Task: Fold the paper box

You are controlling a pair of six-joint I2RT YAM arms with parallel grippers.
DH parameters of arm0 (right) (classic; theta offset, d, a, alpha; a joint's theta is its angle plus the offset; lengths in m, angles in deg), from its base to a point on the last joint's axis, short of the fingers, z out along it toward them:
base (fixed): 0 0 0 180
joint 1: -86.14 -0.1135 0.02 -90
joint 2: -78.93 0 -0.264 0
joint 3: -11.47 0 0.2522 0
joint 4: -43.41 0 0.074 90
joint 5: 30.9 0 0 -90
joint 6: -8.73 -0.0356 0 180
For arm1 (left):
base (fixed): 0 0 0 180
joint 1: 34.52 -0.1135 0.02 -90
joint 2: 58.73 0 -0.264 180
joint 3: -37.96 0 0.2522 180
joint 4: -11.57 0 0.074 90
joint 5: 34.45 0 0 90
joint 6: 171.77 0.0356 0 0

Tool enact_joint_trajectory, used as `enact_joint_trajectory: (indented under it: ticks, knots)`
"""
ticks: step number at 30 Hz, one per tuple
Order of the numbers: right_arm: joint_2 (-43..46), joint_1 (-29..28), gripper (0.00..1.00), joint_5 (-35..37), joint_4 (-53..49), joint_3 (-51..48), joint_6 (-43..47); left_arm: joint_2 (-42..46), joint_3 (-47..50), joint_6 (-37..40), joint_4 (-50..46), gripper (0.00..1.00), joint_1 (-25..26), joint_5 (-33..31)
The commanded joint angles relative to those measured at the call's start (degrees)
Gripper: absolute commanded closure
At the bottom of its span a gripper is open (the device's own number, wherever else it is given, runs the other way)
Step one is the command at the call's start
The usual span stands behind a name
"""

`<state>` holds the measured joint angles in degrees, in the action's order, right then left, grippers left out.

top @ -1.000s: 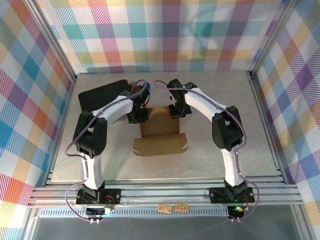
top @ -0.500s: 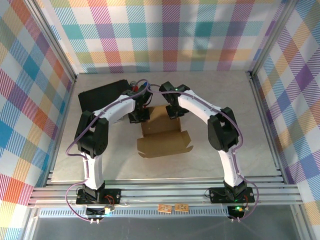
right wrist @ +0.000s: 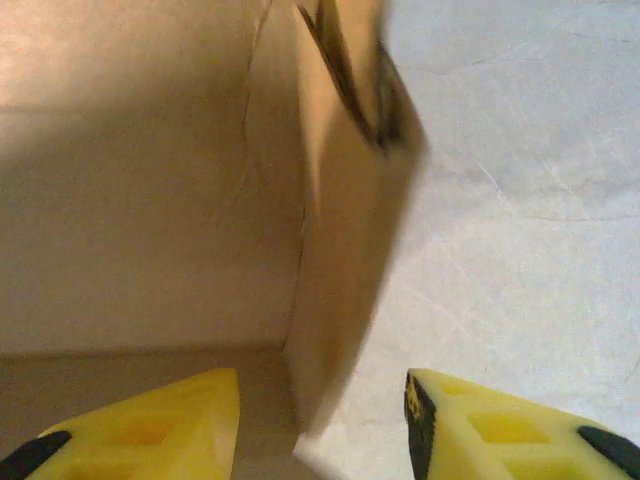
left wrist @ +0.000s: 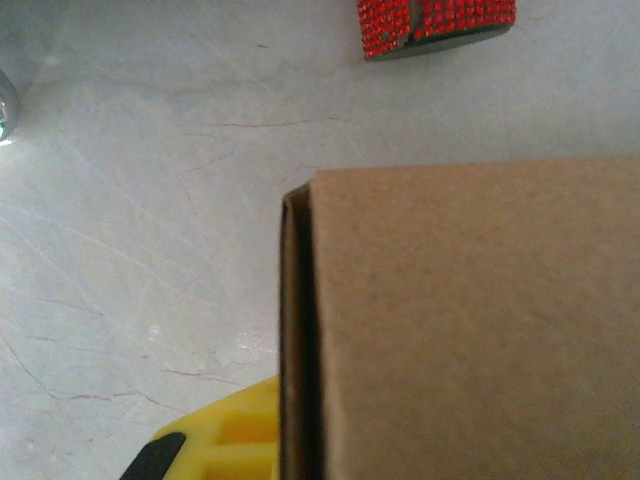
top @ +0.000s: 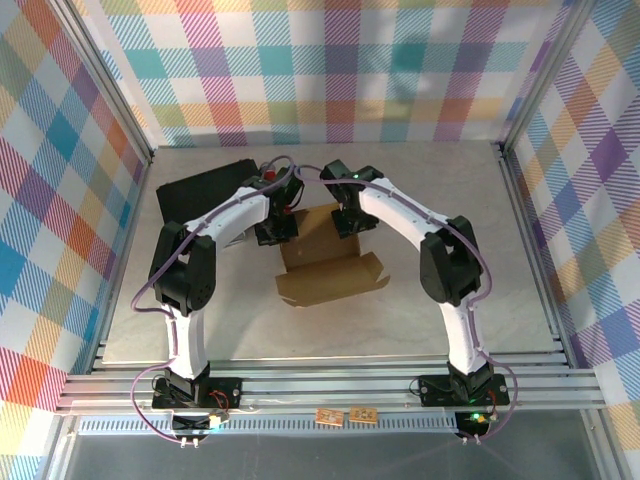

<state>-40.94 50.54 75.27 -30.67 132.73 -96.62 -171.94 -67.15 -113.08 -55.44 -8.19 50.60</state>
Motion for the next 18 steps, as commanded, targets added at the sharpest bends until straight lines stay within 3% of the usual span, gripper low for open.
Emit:
enact_joint_trajectory:
  ticks: [1, 9, 12, 14, 18]
  knots:
    - [9.2, 2.6, 0.49, -5.0, -3.9, 4.2, -3.0, 1.3, -2.2, -5.6, -2.7, 1.00, -1.3, 2.5]
    - [28.4, 12.1, 0.44, -10.0, -4.7, -8.8, -24.1, 4.8, -1.1, -17.6, -0.8, 1.00, -1.6, 5.7]
    - [36.3, 12.4, 0.43, -14.4, -2.4, -17.2, -32.3, 5.2, -1.2, -21.6, -1.3, 1.00, -1.6, 5.8]
    - [40.6, 12.0, 0.43, -21.9, 2.4, -23.6, -38.0, 5.3, -1.0, -23.6, -1.2, 1.00, -1.6, 6.2]
    - [43.6, 8.2, 0.42, -29.3, 10.5, -31.7, -46.3, 6.0, 0.3, -25.8, 0.6, 1.00, -1.6, 6.6]
